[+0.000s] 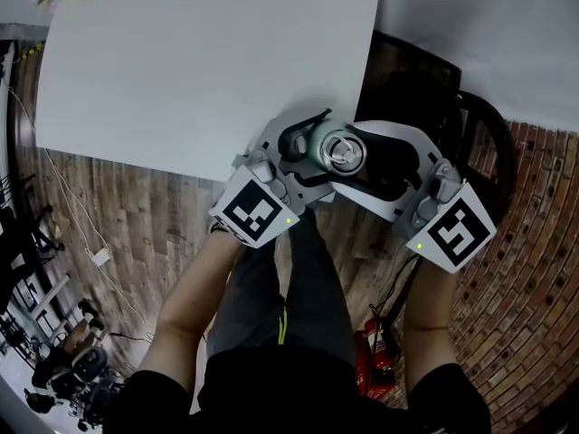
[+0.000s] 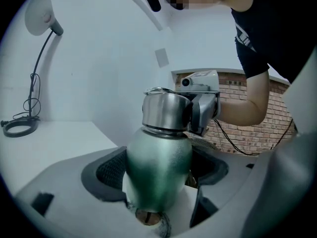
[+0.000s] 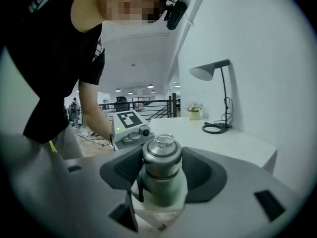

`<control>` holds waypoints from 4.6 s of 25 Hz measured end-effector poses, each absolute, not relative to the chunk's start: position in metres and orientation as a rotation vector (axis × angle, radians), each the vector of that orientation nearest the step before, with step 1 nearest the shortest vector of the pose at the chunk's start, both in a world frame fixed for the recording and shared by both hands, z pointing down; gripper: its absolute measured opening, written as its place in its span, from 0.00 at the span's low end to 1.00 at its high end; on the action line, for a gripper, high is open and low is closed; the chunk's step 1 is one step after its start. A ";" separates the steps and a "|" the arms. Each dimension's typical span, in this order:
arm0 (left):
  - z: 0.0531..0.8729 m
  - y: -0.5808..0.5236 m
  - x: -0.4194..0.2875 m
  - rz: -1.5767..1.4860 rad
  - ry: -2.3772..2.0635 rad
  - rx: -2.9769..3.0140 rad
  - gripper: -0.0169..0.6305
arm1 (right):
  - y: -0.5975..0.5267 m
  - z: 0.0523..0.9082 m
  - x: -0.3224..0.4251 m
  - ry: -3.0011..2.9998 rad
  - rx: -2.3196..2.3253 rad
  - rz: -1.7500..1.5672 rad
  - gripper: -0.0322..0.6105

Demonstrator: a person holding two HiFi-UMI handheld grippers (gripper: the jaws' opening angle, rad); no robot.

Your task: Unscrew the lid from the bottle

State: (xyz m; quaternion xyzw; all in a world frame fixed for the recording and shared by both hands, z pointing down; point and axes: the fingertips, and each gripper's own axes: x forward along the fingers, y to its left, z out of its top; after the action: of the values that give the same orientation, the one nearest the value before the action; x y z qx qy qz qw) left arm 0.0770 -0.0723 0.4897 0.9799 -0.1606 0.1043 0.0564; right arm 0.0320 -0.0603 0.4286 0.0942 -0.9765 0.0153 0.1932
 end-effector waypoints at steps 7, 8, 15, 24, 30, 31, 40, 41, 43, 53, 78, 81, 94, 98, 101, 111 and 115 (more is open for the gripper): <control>0.489 -0.072 0.076 0.305 -0.498 2.957 0.60 | -0.061 0.427 0.030 -2.747 0.204 0.054 0.45; 0.488 -0.073 0.076 0.295 -0.508 2.946 0.60 | -0.062 0.427 0.029 -2.750 0.214 0.047 0.45; 0.487 -0.074 0.077 0.292 -0.520 2.937 0.60 | -0.065 0.426 0.032 -2.764 0.289 0.035 0.53; 0.486 -0.073 0.077 0.289 -0.528 2.936 0.60 | -0.057 0.411 0.034 -2.870 0.759 0.133 0.53; 0.486 -0.073 0.076 0.282 -0.528 2.930 0.60 | -0.062 0.420 0.046 -2.724 1.334 0.228 0.53; 0.486 -0.073 0.076 0.283 -0.527 2.931 0.60 | -0.065 0.422 0.048 -2.690 1.409 0.238 0.53; 0.486 -0.074 0.077 0.287 -0.533 2.928 0.60 | -0.078 0.419 0.040 -2.596 1.598 0.176 0.46; 0.486 -0.074 0.077 0.284 -0.534 2.927 0.60 | -0.079 0.420 0.040 -2.593 1.604 0.170 0.46; 0.485 -0.074 0.077 0.283 -0.536 2.927 0.60 | -0.079 0.419 0.040 -2.589 1.608 0.157 0.46; 0.485 -0.074 0.076 0.283 -0.542 2.936 0.60 | -0.081 0.423 0.039 -2.563 1.585 0.133 0.47; 0.487 -0.072 0.077 0.289 -0.542 2.936 0.60 | -0.069 0.417 0.032 -2.871 0.689 0.100 0.47; 0.490 -0.071 0.077 0.312 -0.525 2.959 0.60 | -0.070 0.414 0.035 -2.875 0.708 0.105 0.47; 0.492 -0.070 0.075 0.345 -0.493 2.965 0.61 | -0.060 0.403 0.055 -2.872 0.934 0.357 0.47; 0.497 -0.069 0.076 0.387 -0.448 2.968 0.60 | -0.060 0.402 0.063 -2.829 1.007 0.382 0.47; 0.496 -0.069 0.074 0.395 -0.440 2.959 0.61 | -0.061 0.397 0.065 -2.811 1.040 0.384 0.47; 0.474 -0.066 0.028 0.437 -0.529 2.929 0.61 | -0.060 0.382 0.075 -2.724 1.147 0.384 0.47; 0.466 -0.064 0.006 0.444 -0.578 2.897 0.61 | -0.057 0.371 0.079 -2.691 1.213 0.403 0.47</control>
State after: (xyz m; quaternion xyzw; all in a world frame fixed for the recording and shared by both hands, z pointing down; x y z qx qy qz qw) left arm 0.0064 -0.0638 0.4662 0.9669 -0.1930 0.1481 0.0768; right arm 0.0786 -0.0573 0.3713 0.4060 -0.9002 0.1350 0.0812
